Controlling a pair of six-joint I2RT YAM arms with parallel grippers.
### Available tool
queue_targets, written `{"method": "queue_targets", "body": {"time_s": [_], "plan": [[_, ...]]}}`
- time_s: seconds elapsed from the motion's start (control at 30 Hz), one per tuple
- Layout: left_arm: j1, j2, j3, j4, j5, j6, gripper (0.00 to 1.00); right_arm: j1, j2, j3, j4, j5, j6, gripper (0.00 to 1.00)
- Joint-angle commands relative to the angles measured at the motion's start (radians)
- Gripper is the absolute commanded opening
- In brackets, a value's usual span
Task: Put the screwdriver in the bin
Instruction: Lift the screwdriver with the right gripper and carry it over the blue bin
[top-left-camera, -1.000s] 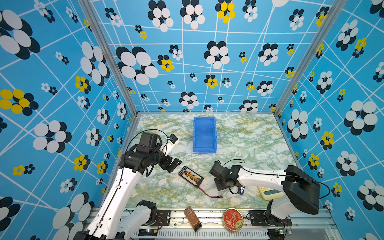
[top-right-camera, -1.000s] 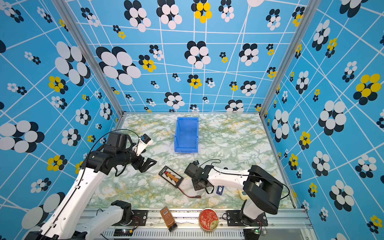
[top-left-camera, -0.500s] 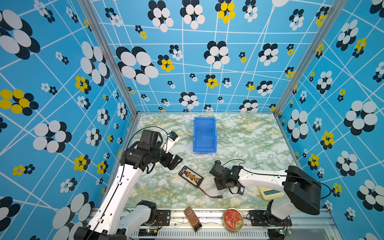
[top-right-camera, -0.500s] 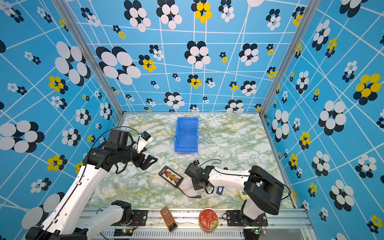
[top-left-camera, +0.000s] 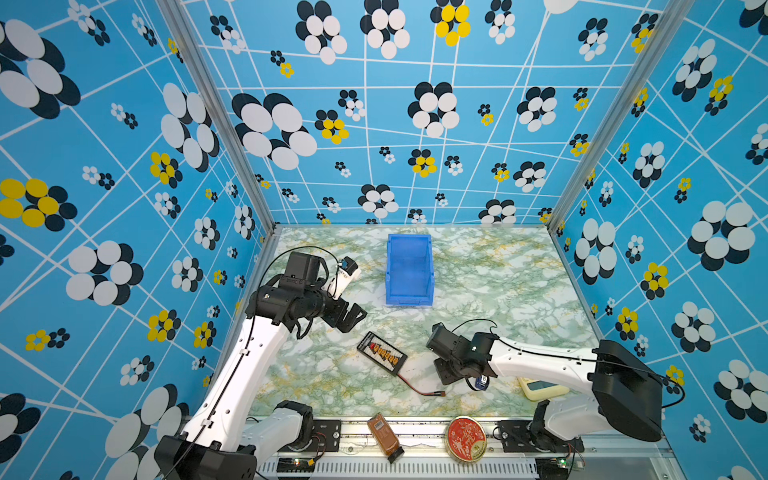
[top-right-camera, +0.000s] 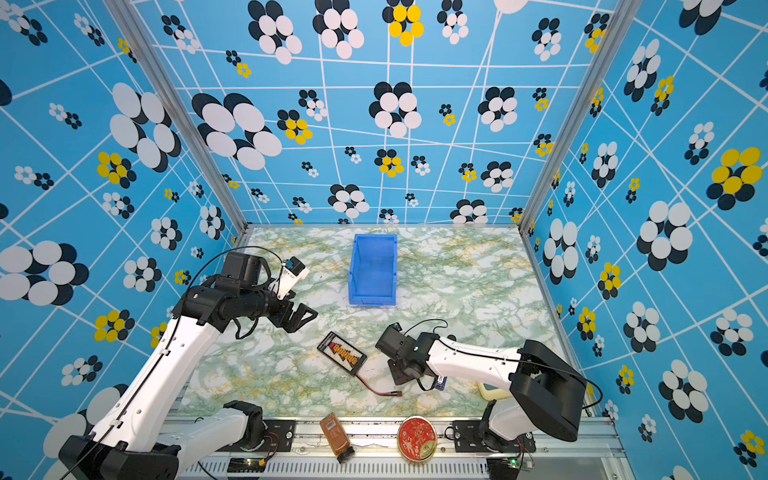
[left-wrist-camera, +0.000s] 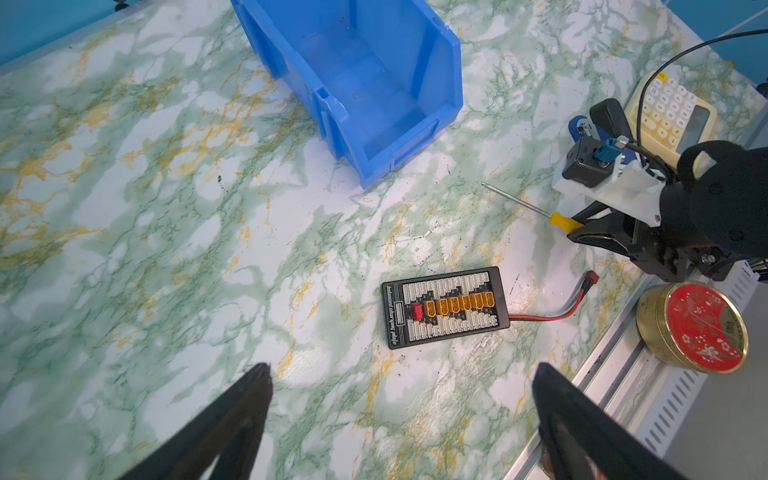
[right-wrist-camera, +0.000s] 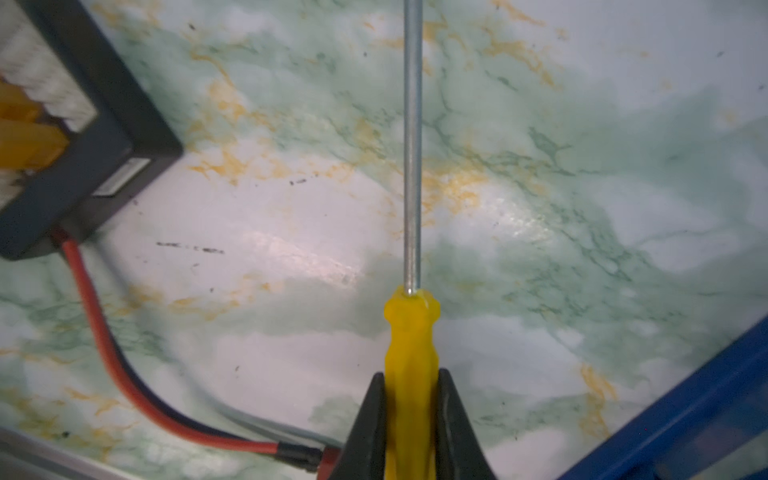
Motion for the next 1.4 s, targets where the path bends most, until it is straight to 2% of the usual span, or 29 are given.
{"method": "queue_targets", "body": {"time_s": [0.0, 0.17, 0.33, 0.47, 0.63, 0.83, 1.03, 1.23, 1.37], "plan": [[-0.007, 0.001, 0.031, -0.017, 0.0, -0.005, 0.99, 0.002, -0.044, 0.054, -0.072, -0.042, -0.068, 0.11], [-0.005, -0.02, 0.041, -0.027, 0.008, -0.026, 0.99, -0.021, -0.035, 0.174, -0.145, -0.058, -0.1, 0.13], [-0.005, -0.06, 0.028, -0.013, 0.015, -0.032, 0.99, -0.123, 0.01, 0.316, -0.157, -0.121, -0.136, 0.13], [-0.005, -0.079, 0.03, -0.009, 0.033, -0.042, 0.99, -0.211, 0.115, 0.496, -0.178, -0.138, -0.199, 0.14], [-0.004, -0.102, 0.019, 0.0, 0.055, -0.051, 0.99, -0.313, 0.325, 0.732, -0.197, -0.154, -0.259, 0.14], [0.005, -0.122, 0.011, 0.004, 0.068, -0.06, 0.99, -0.357, 0.565, 1.015, -0.232, -0.094, -0.293, 0.15], [0.013, -0.128, 0.011, 0.013, 0.084, -0.072, 0.99, -0.383, 0.729, 1.21, -0.266, -0.054, -0.295, 0.14], [0.037, -0.136, 0.004, 0.03, 0.131, -0.1, 0.99, -0.383, 0.866, 1.328, -0.308, -0.046, -0.307, 0.14], [0.037, -0.135, 0.003, 0.031, 0.138, -0.104, 0.99, -0.384, 0.908, 1.348, -0.302, -0.038, -0.307, 0.14]]}}
